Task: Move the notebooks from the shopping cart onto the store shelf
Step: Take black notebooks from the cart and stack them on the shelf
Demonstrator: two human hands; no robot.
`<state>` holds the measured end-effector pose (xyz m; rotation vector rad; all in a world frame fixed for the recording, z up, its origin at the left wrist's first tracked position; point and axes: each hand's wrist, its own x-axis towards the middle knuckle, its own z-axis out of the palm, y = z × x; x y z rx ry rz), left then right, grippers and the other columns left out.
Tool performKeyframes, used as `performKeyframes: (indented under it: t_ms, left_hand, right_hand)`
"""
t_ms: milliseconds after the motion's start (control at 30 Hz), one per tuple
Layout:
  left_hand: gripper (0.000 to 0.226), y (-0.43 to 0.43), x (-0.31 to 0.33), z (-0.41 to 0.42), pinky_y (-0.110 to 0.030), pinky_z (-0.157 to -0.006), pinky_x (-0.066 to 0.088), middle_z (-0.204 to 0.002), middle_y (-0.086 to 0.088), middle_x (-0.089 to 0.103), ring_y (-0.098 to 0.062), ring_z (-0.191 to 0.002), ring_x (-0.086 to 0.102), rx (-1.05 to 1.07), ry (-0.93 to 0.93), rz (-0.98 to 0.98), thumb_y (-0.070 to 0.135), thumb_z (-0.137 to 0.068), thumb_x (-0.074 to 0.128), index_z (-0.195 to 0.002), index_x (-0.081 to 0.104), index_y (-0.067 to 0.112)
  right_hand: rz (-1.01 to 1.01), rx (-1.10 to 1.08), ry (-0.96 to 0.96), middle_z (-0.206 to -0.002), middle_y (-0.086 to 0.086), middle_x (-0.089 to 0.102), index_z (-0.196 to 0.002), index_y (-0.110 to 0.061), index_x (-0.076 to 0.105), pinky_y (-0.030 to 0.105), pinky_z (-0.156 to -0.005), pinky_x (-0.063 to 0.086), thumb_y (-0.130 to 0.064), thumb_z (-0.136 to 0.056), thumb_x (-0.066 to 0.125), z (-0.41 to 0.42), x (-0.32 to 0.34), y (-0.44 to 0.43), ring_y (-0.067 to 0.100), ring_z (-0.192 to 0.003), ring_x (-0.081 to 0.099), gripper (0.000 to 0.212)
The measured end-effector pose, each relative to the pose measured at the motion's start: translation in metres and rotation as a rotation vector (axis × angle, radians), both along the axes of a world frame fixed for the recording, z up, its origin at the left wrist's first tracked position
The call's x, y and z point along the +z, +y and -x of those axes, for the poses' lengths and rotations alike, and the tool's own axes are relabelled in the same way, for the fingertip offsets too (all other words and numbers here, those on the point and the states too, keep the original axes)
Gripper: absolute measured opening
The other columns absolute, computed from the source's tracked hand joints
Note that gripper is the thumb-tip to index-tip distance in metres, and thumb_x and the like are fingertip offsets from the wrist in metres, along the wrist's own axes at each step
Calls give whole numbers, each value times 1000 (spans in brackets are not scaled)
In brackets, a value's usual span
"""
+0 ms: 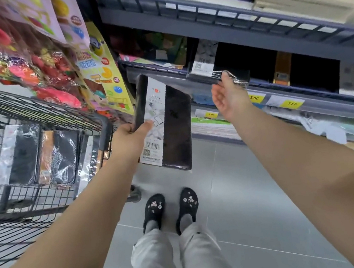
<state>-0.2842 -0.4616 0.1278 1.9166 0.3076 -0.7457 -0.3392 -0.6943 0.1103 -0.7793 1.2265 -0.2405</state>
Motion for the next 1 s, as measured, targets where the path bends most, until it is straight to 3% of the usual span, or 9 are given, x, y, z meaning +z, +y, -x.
performKeyframes:
  t_ms: [133,200,300,367,467,667,733,867,1000]
  left_hand:
    - [44,9,5,-2,-31,-58,40,-58,-3,46,-21,-54,47,31,48,38,35,-79,72,-57,36,21]
    - [37,15,9,-2,-40,-67,52,-70,-7,61,-25,-66,62,51,111,70,37,-75,73,-59,42,21]
    - [29,25,19,3,-39,-69,58,-83,-9,72,-26,-73,71,42,181,119,37,-75,72,-74,52,16]
    - [38,32,26,7,-51,-86,54,-98,-13,72,-31,-90,70,15,217,114,44,-65,72,-85,57,15]
    - [34,35,34,12,-45,-85,55,-98,-11,70,-28,-85,69,13,250,149,38,-80,69,-98,55,13]
    - [22,-5,52,9,-32,-49,56,-81,-8,69,-19,-58,68,-17,296,228,33,-87,65,-85,51,16]
    - [23,-21,55,6,-26,-44,54,-84,-6,71,-17,-61,68,-83,310,231,37,-88,64,-93,56,15]
    - [38,-53,46,-11,-35,-79,55,-96,-6,71,-21,-87,68,-215,378,221,49,-95,45,-102,62,16]
    - [44,-64,17,-36,-34,-92,49,-127,-5,57,-21,-105,55,-285,113,20,36,-98,37,-136,44,15]
  right_hand:
    - [165,136,172,-69,1,60,-76,-15,53,22,-57,45,-46,-87,61,17,-2,17,10,-57,53,34]
    - [186,299,209,-74,0,61,-82,-16,55,22,-60,44,-47,-85,64,33,0,32,10,-62,54,32]
    - [144,609,255,-89,-2,63,-89,-21,61,24,-68,44,-48,-83,65,58,9,58,12,-77,60,28]
    - [73,751,217,-86,-4,63,-90,-22,63,23,-66,43,-51,-84,62,70,17,74,12,-77,60,30]
    - [83,722,154,-86,-2,63,-100,-21,64,23,-66,45,-48,-87,58,78,30,88,10,-68,58,31]
    - [68,675,68,-106,-3,72,-109,-23,65,34,-89,49,-41,-86,63,89,54,85,18,-99,66,29]
    - [84,590,40,-110,-6,71,-115,-25,63,36,-96,47,-41,-87,62,90,56,75,15,-105,65,32]
    - [120,472,57,-119,-16,63,-114,-26,58,30,-90,48,-43,-90,58,89,57,48,6,-113,57,30]
    - [92,337,91,-137,-6,53,-139,-20,42,23,-67,47,-48,-82,66,75,46,16,11,-120,51,67]
